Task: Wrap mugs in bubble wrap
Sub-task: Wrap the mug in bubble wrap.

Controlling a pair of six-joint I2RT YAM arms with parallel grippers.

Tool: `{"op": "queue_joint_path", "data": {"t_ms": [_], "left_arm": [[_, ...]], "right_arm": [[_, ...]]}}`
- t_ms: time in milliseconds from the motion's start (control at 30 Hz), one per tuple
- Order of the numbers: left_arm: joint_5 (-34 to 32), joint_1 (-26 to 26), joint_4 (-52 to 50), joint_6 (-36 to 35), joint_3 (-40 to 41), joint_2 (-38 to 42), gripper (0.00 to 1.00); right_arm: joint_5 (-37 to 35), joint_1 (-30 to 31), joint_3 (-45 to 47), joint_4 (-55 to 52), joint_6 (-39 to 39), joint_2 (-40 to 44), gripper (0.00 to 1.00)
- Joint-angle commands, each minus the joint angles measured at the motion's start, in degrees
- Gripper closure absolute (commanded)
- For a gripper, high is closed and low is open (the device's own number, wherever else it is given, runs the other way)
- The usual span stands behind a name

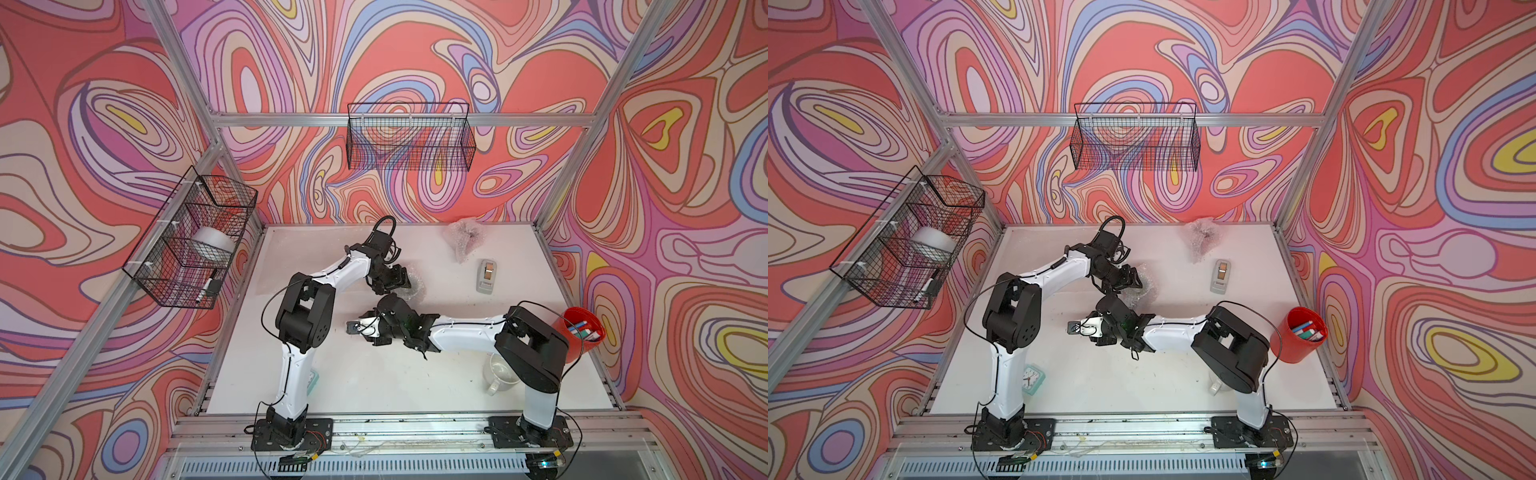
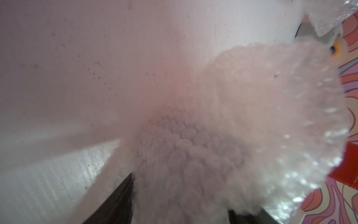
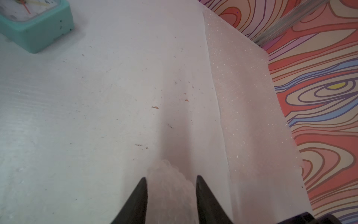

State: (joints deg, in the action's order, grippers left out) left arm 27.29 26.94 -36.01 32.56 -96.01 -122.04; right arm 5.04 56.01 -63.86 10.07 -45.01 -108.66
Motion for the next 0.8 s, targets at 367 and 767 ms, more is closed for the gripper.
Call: {"op": "queue_joint_path", "data": {"t_ms": [367,767], "left_arm": [[1.0,-0.1,-1.4,-0.5,-0.6,-1.4,0.27],[0.9,-0.6,-1.0,-0.3,0.1,-1.3,0.28]], "right_arm": [[-0.9,0.2,-8.9,-13.3,-8.3,-3.9,0.57],[-0.2,0.0,-7.9,-13.8,-3.6,-0.4,1.0]]}}
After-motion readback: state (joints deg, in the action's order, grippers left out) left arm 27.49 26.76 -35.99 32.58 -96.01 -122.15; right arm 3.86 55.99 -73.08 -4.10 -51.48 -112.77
